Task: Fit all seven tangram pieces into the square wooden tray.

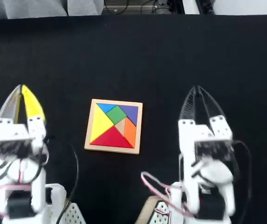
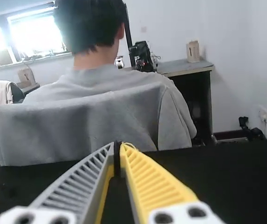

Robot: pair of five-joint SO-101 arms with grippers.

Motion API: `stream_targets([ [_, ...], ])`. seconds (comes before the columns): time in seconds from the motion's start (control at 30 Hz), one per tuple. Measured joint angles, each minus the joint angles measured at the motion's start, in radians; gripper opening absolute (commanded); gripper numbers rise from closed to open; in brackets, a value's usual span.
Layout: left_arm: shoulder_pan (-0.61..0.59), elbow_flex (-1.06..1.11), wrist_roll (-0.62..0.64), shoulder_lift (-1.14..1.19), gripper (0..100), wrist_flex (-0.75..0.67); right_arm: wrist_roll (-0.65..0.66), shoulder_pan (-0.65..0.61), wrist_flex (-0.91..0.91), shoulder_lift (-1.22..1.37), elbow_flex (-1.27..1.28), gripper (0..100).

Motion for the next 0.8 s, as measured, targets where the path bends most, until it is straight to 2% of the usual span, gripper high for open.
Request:
stream_targets([
  [0.17,0.0,0.327,0.0,0.011,3,-0.287,0.0,0.002,-0.305,0.0,0.302,1.2],
  [0.23,0.003,0.342,0.0,0.012,3,-0.282,0.0,0.002,-0.388,0.0,0.381,1.2],
  [0.3,0.035,0.344,0.0,0.037,3,-0.267,0.0,0.003,-0.397,0.0,0.391,1.2],
  [0.47,0.107,0.348,0.014,0.052,3,-0.209,0.0,0.0,-0.325,0.0,0.402,1.2],
  [0.63,0.106,0.351,0.173,0.097,3,-0.167,0.0,0.0,-0.186,0.0,0.402,1.2],
  [0.8,0.086,0.354,0.186,0.143,3,-0.063,0.002,0.0,0.012,0.0,0.402,1.2],
])
